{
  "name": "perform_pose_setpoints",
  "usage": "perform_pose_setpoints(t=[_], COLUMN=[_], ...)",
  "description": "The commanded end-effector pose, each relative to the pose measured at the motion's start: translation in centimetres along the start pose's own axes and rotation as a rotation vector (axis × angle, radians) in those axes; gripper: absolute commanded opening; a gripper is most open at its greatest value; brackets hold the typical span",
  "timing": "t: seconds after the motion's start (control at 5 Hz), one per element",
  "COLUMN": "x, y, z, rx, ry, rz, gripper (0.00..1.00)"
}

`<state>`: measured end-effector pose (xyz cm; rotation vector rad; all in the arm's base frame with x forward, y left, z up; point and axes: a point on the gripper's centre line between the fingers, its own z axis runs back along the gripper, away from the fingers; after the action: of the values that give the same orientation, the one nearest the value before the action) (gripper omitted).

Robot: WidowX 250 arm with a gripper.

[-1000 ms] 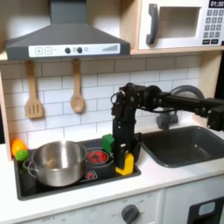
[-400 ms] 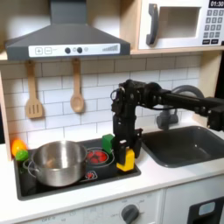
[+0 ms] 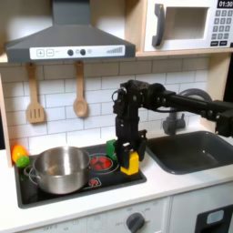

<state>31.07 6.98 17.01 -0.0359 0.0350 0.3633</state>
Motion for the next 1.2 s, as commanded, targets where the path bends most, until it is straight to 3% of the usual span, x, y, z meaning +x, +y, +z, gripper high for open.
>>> perform_pose_setpoints(t=[0.0,0.2,0.6,1.0], x=[0.6,0.8,0.7,1.2], y=[0.7,0.7,1.1,2.1], z=[1.7,2.8,3.3,5.4], rx=[-0.031,-0.045,-0.060,-0.103], ry=[-0.025,-0.048,-0.039,-0.067], rz=[0.021,0.023,0.026,0.054], gripper=[0.00,0.00,0.00,0.00])
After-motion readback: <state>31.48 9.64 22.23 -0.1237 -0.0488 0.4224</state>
